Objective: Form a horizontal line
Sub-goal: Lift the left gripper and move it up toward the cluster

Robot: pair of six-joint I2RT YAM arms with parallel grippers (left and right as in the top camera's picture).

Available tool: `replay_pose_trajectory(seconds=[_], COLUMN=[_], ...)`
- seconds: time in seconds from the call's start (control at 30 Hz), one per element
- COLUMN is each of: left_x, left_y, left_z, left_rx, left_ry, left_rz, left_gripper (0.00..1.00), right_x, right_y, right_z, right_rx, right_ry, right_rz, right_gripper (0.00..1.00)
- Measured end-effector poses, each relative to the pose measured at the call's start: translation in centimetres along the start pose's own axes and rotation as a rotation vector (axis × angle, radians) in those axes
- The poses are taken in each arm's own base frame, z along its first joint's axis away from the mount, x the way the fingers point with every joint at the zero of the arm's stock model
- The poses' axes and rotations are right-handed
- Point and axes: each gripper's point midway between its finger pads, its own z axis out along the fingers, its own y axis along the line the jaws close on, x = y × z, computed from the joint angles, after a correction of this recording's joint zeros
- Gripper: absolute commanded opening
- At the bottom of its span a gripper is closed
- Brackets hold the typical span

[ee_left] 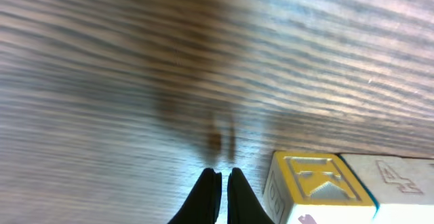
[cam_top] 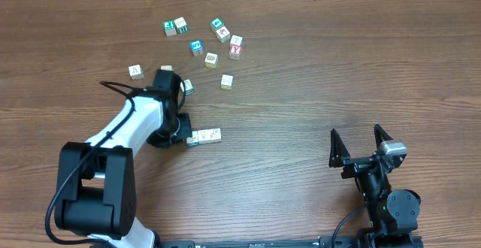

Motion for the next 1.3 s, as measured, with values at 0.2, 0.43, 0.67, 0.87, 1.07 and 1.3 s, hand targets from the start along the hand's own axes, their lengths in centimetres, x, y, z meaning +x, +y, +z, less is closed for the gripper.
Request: replay_pose_trajectory(seconds=[0.2, 0.43, 0.67, 0.87, 1.07, 1.3], left_x=[-5.5, -12.2, -13.3, -13.3, -13.3, -13.3], left_y=[0.4, 0.6, 1.3, 1.3, 1.3, 1.3], left_z=[-5.9, -14.1, -15.5, -15.5, -15.5, -15.5], left_rx=[0.023, 0.126, 0.142, 0.142, 0.142, 0.142], left_ry=[-0.112, -0.329, -0.367, -0.365, -0.365, -0.365], left_rz=[-0.059, -0.121, -0.149, -0.149, -0.149, -0.149], left_gripper=[0.04, 0.43, 1.00, 0.99, 1.00, 1.00], right_x=[0.0, 0.0, 0.0, 0.0, 0.0, -1.3], right_y=[0.0, 0.0, 0.0, 0.0, 0.0, 1.0], right_z=[0.0, 0.0, 0.0, 0.0, 0.0, -0.1], right_rx=[0.000, 0.000, 0.000, 0.000, 0.000, -0.057], right_ry=[0.001, 0.000, 0.000, 0.000, -0.001, -0.049], right_rz=[0.000, 0.000, 0.000, 0.000, 0.000, 0.010], right_gripper=[1.00, 1.00, 1.00, 1.00, 1.00, 1.00])
